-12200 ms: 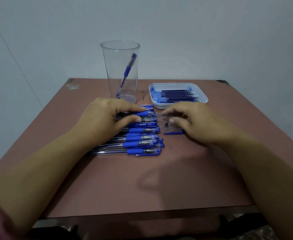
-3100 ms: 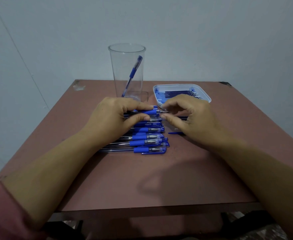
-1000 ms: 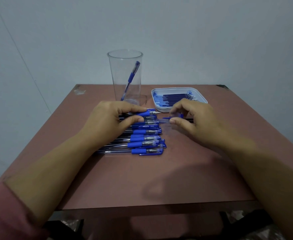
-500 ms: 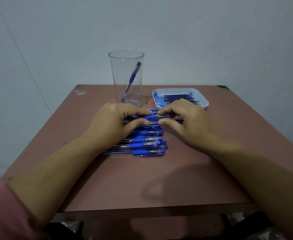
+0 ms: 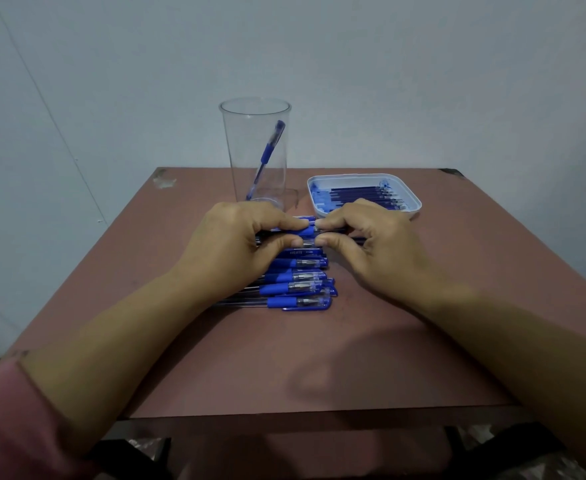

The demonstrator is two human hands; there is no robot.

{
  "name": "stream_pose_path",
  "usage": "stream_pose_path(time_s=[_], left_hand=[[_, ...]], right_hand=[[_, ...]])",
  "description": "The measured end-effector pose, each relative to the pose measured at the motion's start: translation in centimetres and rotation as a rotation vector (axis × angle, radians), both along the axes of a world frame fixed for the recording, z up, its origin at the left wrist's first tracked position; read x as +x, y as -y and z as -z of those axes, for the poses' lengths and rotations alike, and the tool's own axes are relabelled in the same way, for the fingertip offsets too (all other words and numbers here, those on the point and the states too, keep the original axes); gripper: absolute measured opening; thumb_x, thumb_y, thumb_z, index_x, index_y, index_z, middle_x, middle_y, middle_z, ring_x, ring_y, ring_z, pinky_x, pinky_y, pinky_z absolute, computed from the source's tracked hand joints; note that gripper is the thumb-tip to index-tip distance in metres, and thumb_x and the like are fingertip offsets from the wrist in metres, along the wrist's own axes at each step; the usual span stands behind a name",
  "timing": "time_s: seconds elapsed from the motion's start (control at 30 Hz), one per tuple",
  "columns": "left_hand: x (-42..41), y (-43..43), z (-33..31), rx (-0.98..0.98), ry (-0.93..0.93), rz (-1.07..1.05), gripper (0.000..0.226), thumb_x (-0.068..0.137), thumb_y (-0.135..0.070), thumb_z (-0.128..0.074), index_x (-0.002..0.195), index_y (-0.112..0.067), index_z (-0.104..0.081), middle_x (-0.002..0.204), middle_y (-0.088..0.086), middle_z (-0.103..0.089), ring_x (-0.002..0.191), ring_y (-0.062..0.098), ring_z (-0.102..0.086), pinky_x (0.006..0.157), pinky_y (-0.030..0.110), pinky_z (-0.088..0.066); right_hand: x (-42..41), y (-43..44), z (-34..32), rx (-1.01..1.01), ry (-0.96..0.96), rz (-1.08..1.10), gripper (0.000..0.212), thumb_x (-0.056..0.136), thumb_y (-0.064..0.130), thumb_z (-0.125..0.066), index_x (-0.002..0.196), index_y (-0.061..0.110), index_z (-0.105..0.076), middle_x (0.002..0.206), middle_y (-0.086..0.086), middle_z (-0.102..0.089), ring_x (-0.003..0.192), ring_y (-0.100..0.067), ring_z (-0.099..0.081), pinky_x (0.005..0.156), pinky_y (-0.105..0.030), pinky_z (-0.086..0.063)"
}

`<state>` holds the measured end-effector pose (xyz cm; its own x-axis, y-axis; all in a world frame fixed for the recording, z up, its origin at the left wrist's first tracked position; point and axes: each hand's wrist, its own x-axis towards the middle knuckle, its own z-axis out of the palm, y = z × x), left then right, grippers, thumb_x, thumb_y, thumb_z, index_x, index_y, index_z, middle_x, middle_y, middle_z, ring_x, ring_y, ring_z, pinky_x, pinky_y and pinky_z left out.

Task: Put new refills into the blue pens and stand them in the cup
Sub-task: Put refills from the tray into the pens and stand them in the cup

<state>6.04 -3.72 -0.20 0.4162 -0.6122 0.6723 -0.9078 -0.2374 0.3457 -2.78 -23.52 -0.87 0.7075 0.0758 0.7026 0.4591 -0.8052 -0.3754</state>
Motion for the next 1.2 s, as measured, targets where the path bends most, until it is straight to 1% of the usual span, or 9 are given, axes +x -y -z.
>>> stream_pose_path(time_s=[0.13, 0.23, 0.4, 0.53, 0.6, 0.7, 0.83, 1.03, 1.2], left_hand=[[-0.1, 0.0, -0.3, 0.001, 0.019, -0.011, 0.025, 0.083, -0.032, -0.069, 0.104, -0.021, -0.076, 0.088, -0.007, -0.074, 0.078, 0.006, -0.067, 0.072, 0.027, -0.053], [-0.2, -0.3, -0.3, 0.062, 0.009, -0.040, 0.027, 0.085, -0.034, -0.071, 0.111, -0.026, -0.073, 0.096, -0.010, -0.072, 0.086, 0.004, -0.064, 0.077, 0.021, -0.051], [-0.9, -1.2, -0.8, 0.387, -0.057, -0.234, 0.080, 0.083, -0.076, -0.040, 0.147, -0.027, -0.038, 0.143, -0.007, -0.049, 0.129, 0.013, -0.044, 0.103, 0.027, -0.035], [-2.4, -2.6, 0.1, 0.543, -0.116, -0.350, 0.109, 0.070, -0.087, -0.015, 0.155, -0.018, -0.012, 0.157, 0.000, -0.026, 0.142, 0.016, -0.025, 0.115, 0.031, -0.023], [-3.0, -3.0, 1.0, 0.540, -0.139, -0.343, 0.112, 0.070, -0.088, -0.011, 0.155, -0.016, -0.010, 0.160, 0.001, -0.021, 0.146, 0.015, -0.018, 0.116, 0.029, -0.015], [-3.0, -3.0, 1.7, 0.535, -0.147, -0.332, 0.110, 0.072, -0.089, -0.008, 0.154, -0.015, -0.016, 0.160, -0.001, -0.022, 0.146, 0.013, -0.016, 0.120, 0.035, -0.015], [-3.1, -2.9, 1.9, 0.587, -0.120, -0.364, 0.110, 0.071, -0.089, -0.004, 0.154, -0.018, -0.018, 0.161, -0.003, -0.019, 0.148, 0.011, -0.012, 0.120, 0.039, -0.014], [-3.2, -3.0, 1.8, 0.594, -0.142, -0.366, 0.110, 0.070, -0.088, -0.003, 0.155, -0.019, -0.016, 0.161, -0.003, -0.016, 0.148, 0.011, -0.011, 0.121, 0.039, -0.013], [-3.4, -3.0, 1.7, 0.571, -0.155, -0.360, 0.110, 0.070, -0.088, -0.004, 0.154, -0.020, -0.017, 0.161, -0.004, -0.017, 0.148, 0.011, -0.012, 0.121, 0.036, -0.012]], right_hand=[[0.0, 0.0, -0.1, 0.030, -0.039, -0.017, 0.010, 0.086, 0.018, -0.072, 0.095, 0.013, -0.070, 0.087, 0.004, -0.068, 0.081, -0.009, -0.061, 0.069, -0.030, -0.052], [-0.1, -0.1, -0.4, 0.090, -0.139, -0.040, 0.014, 0.087, 0.019, -0.071, 0.096, 0.027, -0.064, 0.089, 0.016, -0.065, 0.086, -0.005, -0.062, 0.072, -0.029, -0.052], [-0.2, 0.4, -1.2, 0.263, -0.213, -0.028, 0.014, 0.089, 0.012, -0.068, 0.096, 0.023, -0.064, 0.081, 0.019, -0.062, 0.074, 0.000, -0.058, 0.069, -0.012, -0.045], [-0.3, 0.8, -2.9, 0.398, -0.222, -0.056, 0.014, 0.091, 0.006, -0.064, 0.096, 0.019, -0.063, 0.073, 0.019, -0.060, 0.062, 0.005, -0.051, 0.063, -0.009, -0.040], [-0.2, 1.1, -3.9, 0.378, -0.201, -0.045, 0.015, 0.093, 0.007, -0.062, 0.095, 0.022, -0.061, 0.074, 0.023, -0.061, 0.064, 0.004, -0.052, 0.064, -0.013, -0.042], [0.3, 1.3, -5.1, 0.370, -0.137, -0.007, 0.017, 0.094, 0.012, -0.060, 0.094, 0.028, -0.059, 0.082, 0.012, -0.059, 0.071, -0.003, -0.052, 0.070, -0.025, -0.048], [1.3, 0.9, -6.7, 0.418, -0.030, 0.008, 0.010, 0.094, 0.013, -0.060, 0.099, 0.021, -0.060, 0.085, 0.010, -0.058, 0.071, 0.001, -0.050, 0.070, -0.015, -0.044], [4.1, -0.2, -8.7, 0.527, 0.148, 0.046, 0.009, 0.093, 0.015, -0.059, 0.102, 0.018, -0.059, 0.087, 0.012, -0.058, 0.072, 0.001, -0.052, 0.072, -0.019, -0.046], [6.8, -0.2, -10.4, 0.474, 0.195, 0.068, 0.014, 0.094, 0.013, -0.058, 0.108, 0.013, -0.055, 0.089, 0.011, -0.055, 0.072, 0.004, -0.052, 0.075, -0.018, -0.048]])
